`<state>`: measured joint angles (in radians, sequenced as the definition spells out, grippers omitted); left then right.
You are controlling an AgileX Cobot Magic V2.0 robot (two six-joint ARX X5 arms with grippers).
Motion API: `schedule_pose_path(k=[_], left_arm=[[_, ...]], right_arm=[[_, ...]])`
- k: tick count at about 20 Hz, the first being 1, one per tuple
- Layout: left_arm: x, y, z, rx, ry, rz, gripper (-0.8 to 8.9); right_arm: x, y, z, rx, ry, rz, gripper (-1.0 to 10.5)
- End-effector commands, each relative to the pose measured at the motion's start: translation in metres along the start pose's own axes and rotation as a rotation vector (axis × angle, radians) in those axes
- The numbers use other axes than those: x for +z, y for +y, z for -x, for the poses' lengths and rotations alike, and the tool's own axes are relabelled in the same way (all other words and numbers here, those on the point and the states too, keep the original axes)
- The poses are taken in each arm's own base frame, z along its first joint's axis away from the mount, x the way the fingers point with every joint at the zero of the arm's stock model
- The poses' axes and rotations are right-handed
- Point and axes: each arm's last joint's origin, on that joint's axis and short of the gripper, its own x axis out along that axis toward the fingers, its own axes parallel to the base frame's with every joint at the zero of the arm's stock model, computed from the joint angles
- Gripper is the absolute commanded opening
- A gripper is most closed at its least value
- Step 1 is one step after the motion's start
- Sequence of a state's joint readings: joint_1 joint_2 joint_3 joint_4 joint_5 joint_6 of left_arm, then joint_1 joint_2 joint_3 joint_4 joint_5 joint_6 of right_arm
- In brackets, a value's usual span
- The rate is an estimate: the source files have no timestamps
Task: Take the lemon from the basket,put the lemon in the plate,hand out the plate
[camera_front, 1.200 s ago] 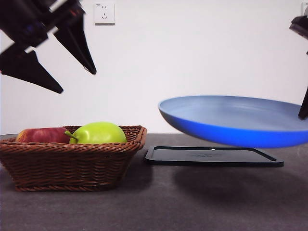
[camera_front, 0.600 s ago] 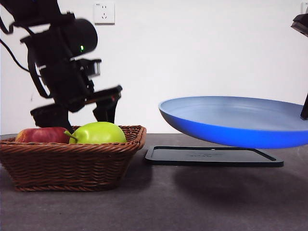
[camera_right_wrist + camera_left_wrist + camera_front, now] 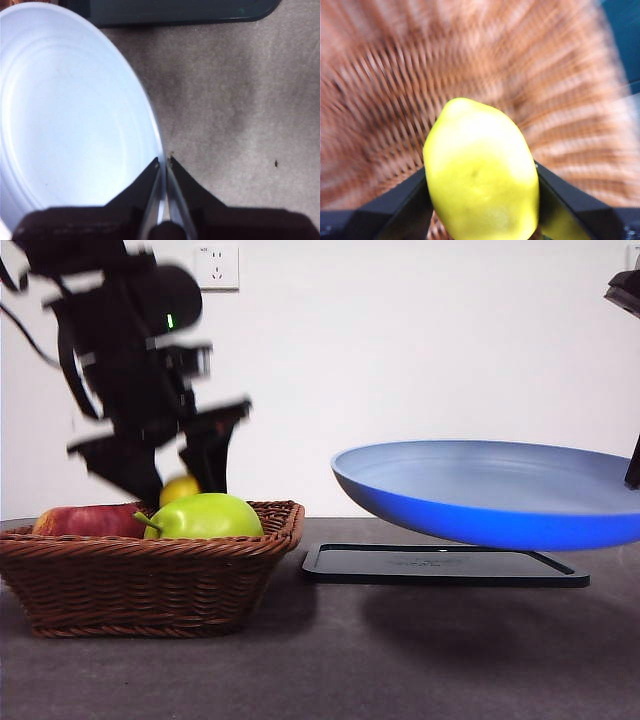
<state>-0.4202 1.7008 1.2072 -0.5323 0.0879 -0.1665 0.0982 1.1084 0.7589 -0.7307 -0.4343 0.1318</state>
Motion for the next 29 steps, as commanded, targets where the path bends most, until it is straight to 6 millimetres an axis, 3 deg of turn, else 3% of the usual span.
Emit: schedule_pose_path(k=[1,3,5,8,11,15,22,25,29], left_arm=[[0.011,-0.01,0.04,-0.098,-0.106,-0.062,1.78],[0.011,-0.019,0.085,-0.265,-0.207,-0.097,1.78],[0.003,-0.043,0.119,-0.435,-0.274,-0.184,1.78],[-0.013,-0.098,0.131,-0.573,-0.296,-0.339,1.78],[-0.029,-0.145,0.117,-0.506,-0.306,-0.446,1.79],[-0.047,-0.184,0.084,-0.402,-0.291,-0.569,1.79],[-0.06,-0.202,0.025,-0.384,-0.16,-0.604,1.99],[-0.063,-0.202,0.017,-0.374,-0.133,-0.607,3.08],[-0.065,-0.205,0.018,-0.385,-0.134,-0.615,3.38]], right_arm=[[0.004,0.001,0.001,0.008,-0.015,-0.002,0.0],[0.004,0.001,0.001,0.008,-0.016,-0.022,0.0],[0.005,0.001,0.0,0.009,-0.016,-0.027,0.0],[0.005,0.0,-0.003,0.011,-0.003,-0.033,0.0],[0.005,0.0,-0.003,0.013,-0.002,-0.033,0.0],[0.005,0.0,-0.003,0.014,-0.001,-0.034,0.0],[0.003,0.0,-0.003,0.012,0.017,-0.041,0.0],[0.002,0.0,-0.003,0.011,0.025,-0.045,0.0],[0.002,0.0,-0.003,0.011,0.026,-0.047,0.0]])
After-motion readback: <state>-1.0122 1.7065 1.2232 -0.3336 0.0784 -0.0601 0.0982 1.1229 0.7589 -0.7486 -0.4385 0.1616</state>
